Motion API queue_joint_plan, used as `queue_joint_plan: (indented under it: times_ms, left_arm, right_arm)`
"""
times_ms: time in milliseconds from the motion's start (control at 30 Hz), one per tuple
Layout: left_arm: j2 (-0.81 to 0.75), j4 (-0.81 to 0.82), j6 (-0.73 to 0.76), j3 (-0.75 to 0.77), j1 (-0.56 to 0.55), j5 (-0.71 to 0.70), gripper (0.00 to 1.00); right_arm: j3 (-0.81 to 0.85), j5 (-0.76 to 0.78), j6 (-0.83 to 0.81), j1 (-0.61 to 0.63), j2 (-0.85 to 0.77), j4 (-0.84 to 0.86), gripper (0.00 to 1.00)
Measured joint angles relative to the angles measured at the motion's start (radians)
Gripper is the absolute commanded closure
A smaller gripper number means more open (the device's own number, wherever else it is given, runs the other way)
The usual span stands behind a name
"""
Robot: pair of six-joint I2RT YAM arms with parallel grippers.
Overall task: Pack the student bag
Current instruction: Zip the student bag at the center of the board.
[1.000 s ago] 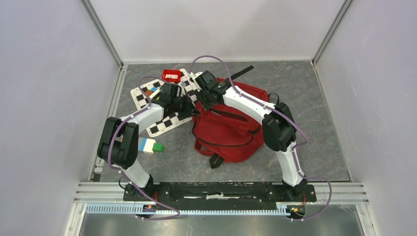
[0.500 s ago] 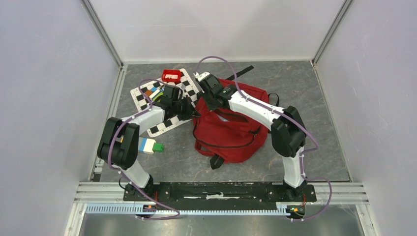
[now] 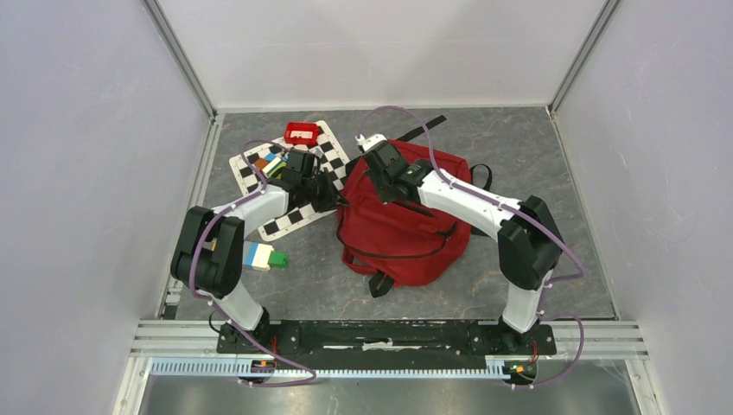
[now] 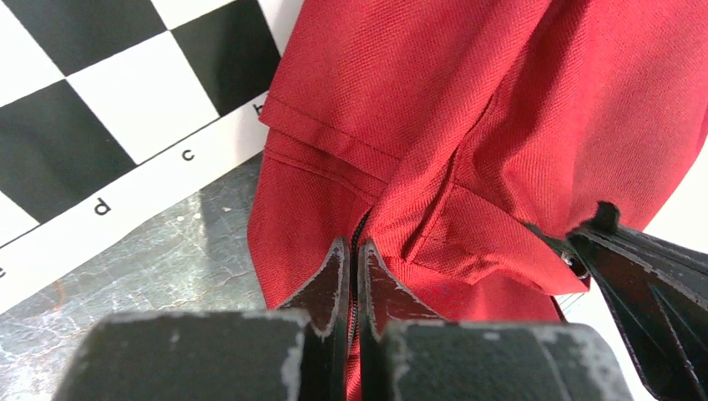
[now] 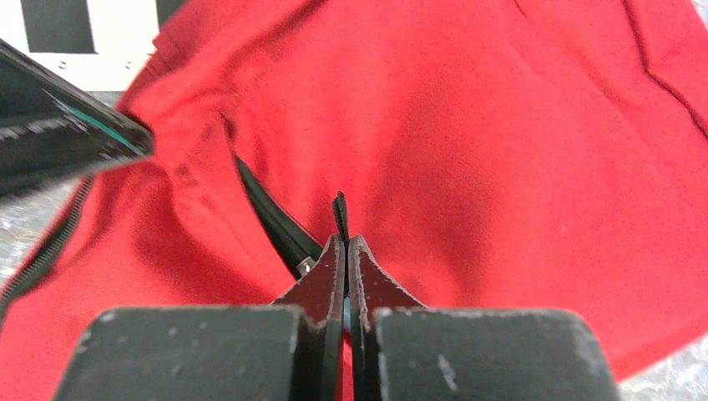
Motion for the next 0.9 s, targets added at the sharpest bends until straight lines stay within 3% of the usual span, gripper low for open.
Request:
queue_joint_plan:
  times_ms: [500,900]
  left_arm:
    - [0.003,-0.079,0.001,0.035,0.041,0.0,0.98]
    - [0.004,-0.087,0.004,0.041,0.052,0.027,0.98]
  right_arm:
    - [-0.35,0.154,0.029,-0.016,-0.319,0.019,1.0]
    - [-0.565,0.151,0.1,-0.136,-0.467,0.089,1.0]
